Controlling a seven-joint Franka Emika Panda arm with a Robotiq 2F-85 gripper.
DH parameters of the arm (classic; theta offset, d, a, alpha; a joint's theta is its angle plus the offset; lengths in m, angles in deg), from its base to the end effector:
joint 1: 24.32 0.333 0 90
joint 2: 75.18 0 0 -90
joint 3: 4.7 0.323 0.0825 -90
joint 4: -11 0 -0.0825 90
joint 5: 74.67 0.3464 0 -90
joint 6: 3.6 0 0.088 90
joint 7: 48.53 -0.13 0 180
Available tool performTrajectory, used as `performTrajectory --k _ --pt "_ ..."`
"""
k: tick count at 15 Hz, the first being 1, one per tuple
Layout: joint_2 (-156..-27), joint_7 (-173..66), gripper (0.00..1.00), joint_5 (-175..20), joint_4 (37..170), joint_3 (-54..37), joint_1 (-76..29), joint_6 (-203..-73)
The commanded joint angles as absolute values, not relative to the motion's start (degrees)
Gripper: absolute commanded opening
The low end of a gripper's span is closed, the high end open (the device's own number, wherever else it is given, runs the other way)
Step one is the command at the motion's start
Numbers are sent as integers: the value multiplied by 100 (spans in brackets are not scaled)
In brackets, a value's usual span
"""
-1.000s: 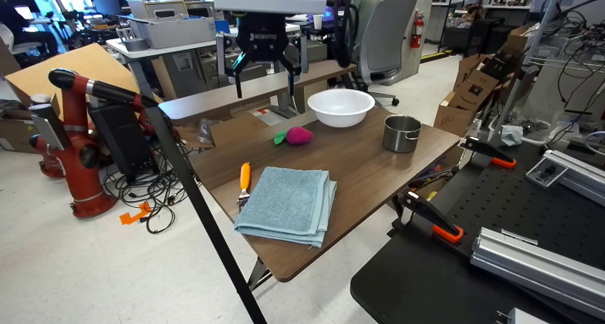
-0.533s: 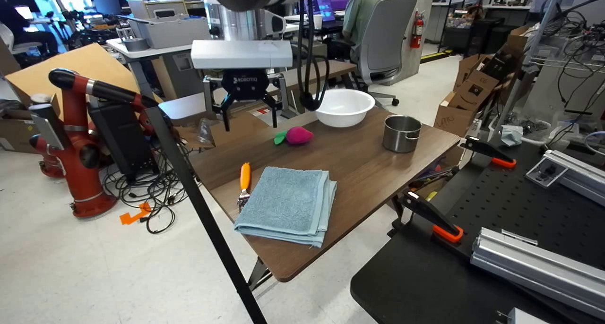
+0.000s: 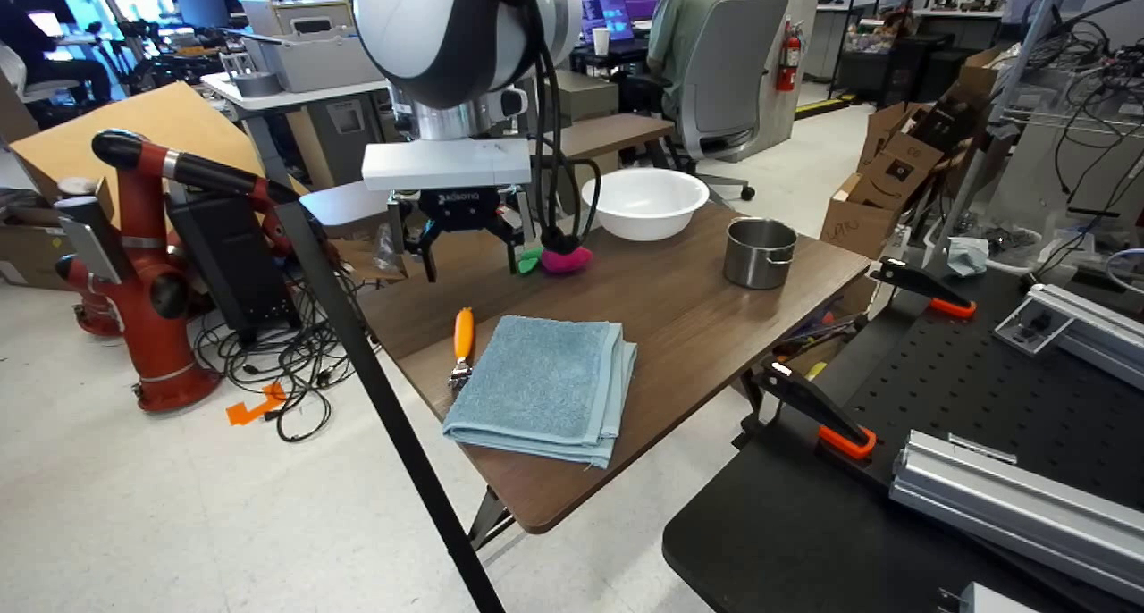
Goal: Move the fork to the right slightly near the silver bowl
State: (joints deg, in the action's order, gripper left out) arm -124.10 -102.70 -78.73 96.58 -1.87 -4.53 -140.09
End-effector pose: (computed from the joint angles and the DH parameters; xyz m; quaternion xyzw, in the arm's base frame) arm 0.6446 0.2603 0.1728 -0.9665 0.2559 -0.0181 0.0062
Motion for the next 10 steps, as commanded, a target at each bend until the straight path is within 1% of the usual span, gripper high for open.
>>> performTrajectory --k 1,10 --pt "-12856 -10294 100 -7735 9007 -308 -313 -13587" --pt "-13495 -10205 100 -7739 8289 -303 -333 -12960"
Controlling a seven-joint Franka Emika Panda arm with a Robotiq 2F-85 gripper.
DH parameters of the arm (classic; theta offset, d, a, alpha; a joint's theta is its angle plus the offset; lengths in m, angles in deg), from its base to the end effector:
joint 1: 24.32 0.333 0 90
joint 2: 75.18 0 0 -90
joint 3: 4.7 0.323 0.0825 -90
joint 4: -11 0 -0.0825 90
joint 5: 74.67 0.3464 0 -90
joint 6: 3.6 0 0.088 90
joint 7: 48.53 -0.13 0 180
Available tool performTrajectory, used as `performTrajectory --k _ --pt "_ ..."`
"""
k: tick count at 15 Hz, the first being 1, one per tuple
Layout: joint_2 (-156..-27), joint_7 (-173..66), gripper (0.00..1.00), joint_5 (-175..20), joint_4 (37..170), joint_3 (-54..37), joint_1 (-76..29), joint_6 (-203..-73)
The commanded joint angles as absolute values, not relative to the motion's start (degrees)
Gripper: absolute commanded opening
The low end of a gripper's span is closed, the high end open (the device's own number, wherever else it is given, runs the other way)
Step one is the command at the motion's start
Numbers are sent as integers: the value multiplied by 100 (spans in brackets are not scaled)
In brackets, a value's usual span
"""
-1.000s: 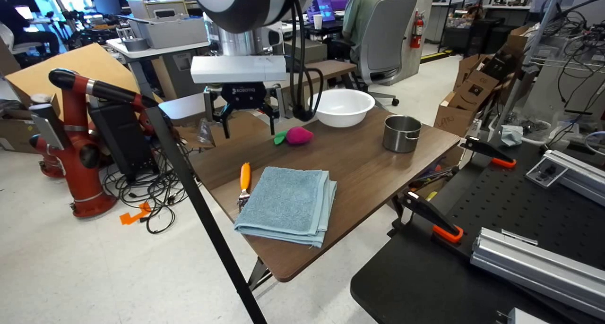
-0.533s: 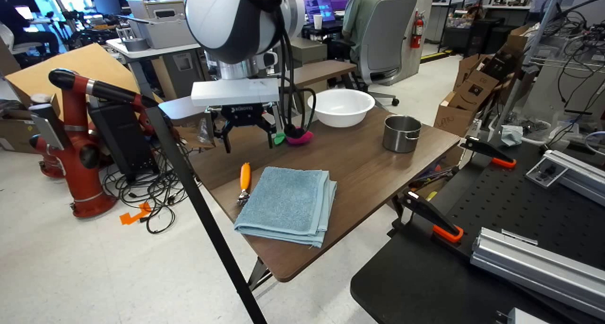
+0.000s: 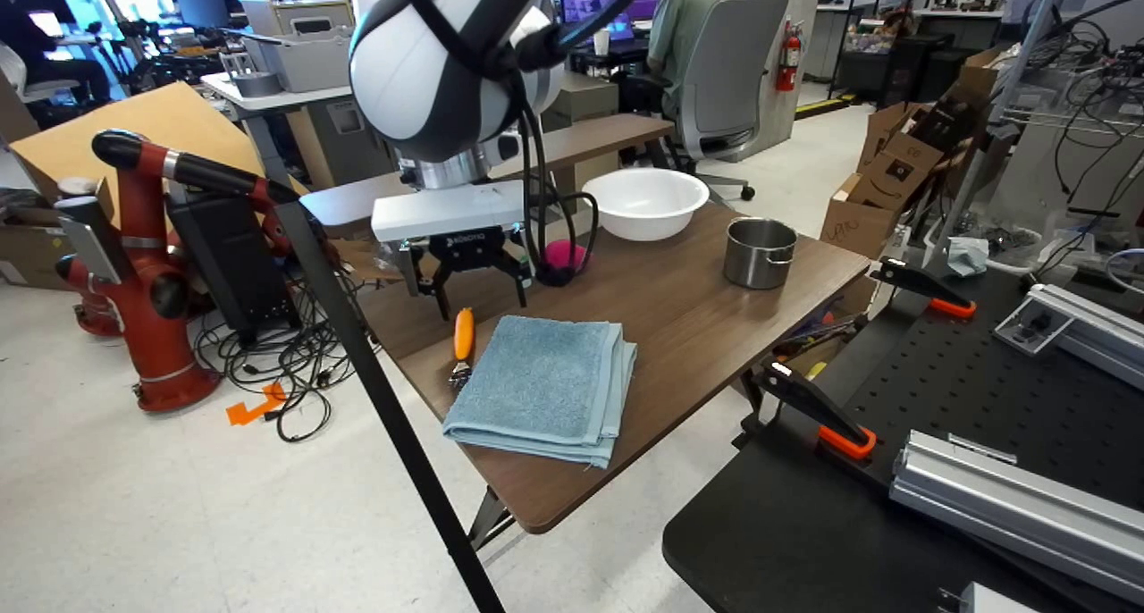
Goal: Move the fork to the right slightly near the silver bowl
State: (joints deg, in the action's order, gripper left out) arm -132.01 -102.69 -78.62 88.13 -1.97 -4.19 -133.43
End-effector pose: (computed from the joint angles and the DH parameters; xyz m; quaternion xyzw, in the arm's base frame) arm 0.6494 0.2632 0.1241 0.9657 -0.2571 -0.0243 0.0262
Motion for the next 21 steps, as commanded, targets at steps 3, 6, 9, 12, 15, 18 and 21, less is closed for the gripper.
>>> performTrajectory --k 3,6,9,12,15,18,21 --pt "-13702 -10103 100 -7782 7971 -305 -320 -12806" --pt "-13885 -9975 100 -7799 7695 -308 -306 -12639" --pt "-14028 -9900 100 -7811 7477 -324 -280 -12537" --pt "-14137 -9834 65 -7800 7304 -320 -275 -12514" --pt "-14194 -9770 40 -7746 7181 -282 -311 -12502" --pt "-14236 -9710 18 -7722 7077 -264 -329 -12492" --pt "-14263 -9658 3 -7704 7002 -247 -342 -12468"
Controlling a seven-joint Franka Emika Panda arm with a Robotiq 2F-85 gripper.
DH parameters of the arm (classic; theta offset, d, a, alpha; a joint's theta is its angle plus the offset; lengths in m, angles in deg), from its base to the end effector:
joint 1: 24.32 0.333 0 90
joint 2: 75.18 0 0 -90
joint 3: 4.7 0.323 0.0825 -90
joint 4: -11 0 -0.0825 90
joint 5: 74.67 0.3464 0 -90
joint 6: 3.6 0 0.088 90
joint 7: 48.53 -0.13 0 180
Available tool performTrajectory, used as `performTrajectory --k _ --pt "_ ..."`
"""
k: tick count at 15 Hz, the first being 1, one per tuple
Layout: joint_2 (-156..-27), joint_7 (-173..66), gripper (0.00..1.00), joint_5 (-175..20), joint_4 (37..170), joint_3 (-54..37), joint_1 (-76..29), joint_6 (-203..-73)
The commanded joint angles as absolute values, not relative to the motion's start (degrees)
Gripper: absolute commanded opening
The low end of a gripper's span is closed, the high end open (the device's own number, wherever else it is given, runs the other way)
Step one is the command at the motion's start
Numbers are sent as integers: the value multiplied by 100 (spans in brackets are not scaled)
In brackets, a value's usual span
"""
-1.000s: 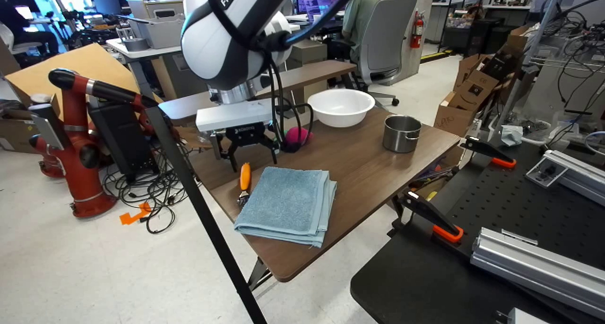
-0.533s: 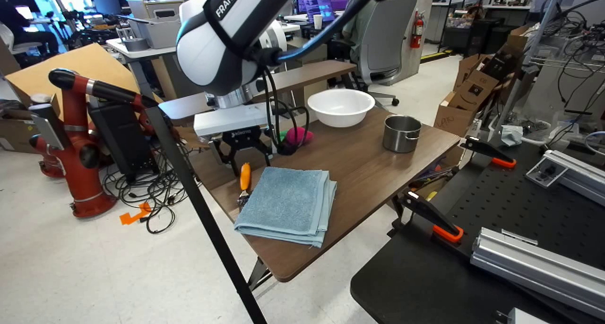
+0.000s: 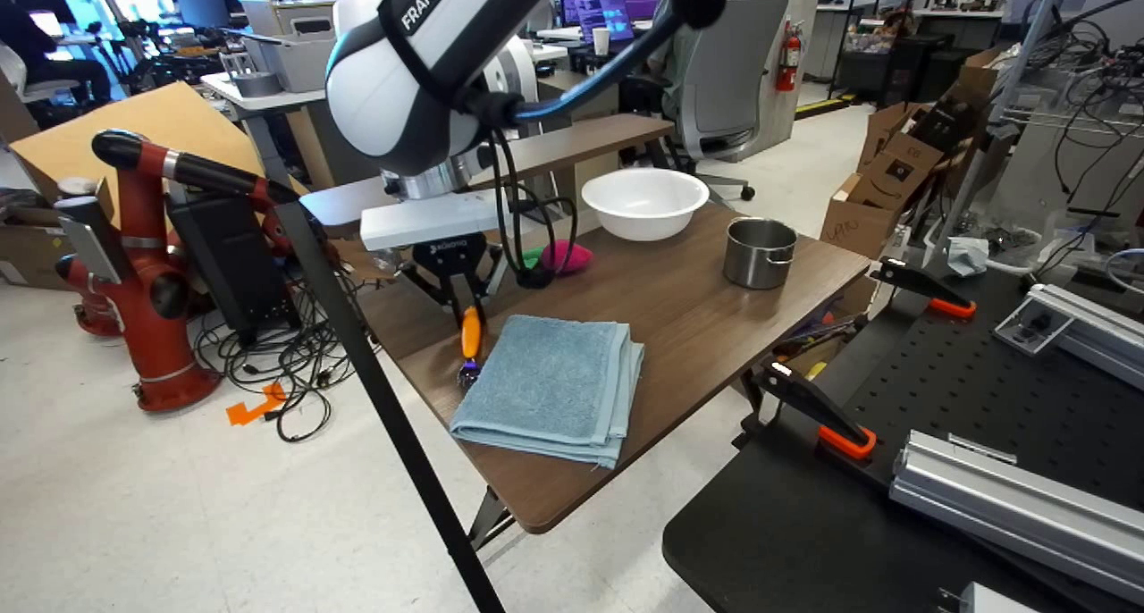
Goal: Move the fork to the right slightly near the silver bowl
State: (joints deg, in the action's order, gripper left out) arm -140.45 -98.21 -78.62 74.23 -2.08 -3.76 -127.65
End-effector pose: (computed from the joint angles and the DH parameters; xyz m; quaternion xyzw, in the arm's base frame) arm 0.6748 0.2737 0.1061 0.9744 -0.2213 -0.0269 0.0280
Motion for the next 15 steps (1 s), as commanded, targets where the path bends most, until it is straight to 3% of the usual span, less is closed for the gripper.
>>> performTrajectory --k 1,15 --pt "-14264 -9642 6 -7697 6984 -240 -346 -12441" --pt "-13371 -9243 6 -7165 7446 188 -705 -12791"
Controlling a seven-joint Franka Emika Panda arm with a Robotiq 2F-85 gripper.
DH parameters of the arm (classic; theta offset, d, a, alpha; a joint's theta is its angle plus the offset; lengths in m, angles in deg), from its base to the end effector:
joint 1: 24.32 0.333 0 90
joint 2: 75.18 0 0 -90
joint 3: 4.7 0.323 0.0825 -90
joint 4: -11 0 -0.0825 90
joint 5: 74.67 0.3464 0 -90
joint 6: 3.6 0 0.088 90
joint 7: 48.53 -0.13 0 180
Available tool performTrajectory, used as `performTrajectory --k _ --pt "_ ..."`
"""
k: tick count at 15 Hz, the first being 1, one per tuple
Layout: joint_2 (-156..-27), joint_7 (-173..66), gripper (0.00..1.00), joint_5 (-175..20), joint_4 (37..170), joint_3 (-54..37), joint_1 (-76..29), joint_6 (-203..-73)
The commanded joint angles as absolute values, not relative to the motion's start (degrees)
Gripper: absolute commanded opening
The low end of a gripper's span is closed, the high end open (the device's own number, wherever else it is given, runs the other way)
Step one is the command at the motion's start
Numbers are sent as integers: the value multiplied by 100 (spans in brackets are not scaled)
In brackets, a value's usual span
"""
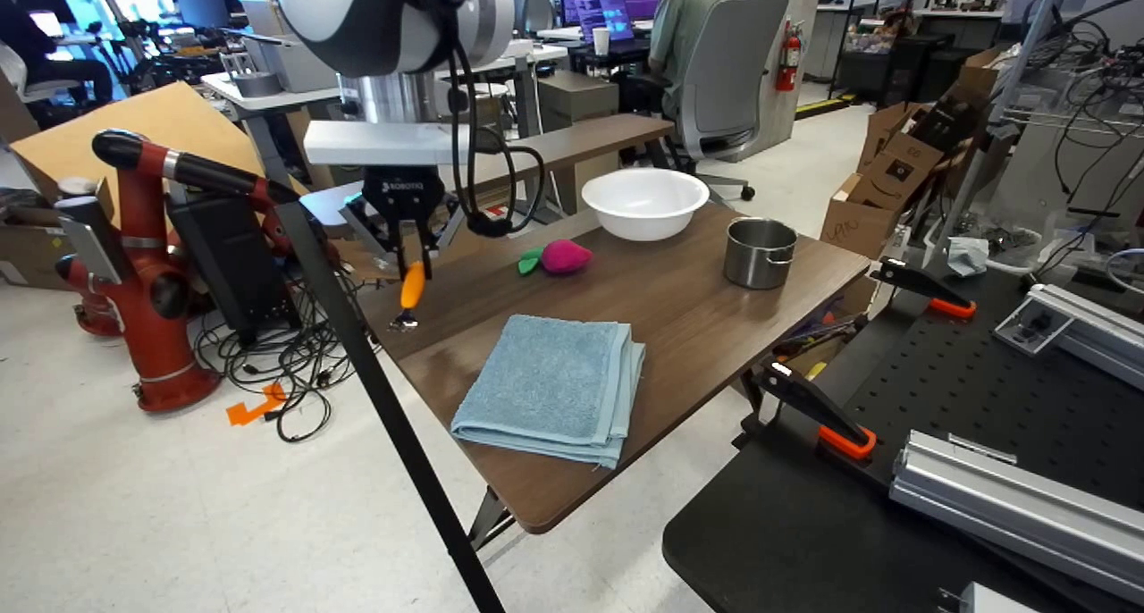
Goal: Move the fork to the right slightly near the silver bowl
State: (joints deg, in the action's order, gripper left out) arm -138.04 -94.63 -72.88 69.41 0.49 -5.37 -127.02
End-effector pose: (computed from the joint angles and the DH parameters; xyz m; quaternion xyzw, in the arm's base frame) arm 0.6999 0.2891 0.1730 -0.9731 0.2231 0.0137 0.0552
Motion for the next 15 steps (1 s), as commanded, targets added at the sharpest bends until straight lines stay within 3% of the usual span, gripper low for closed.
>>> performTrajectory --k 1,15 --pt "-13253 -9194 6 -7177 7559 181 -736 -12808" --pt "-10940 -8299 6 -7115 11359 -321 -1259 -13768"
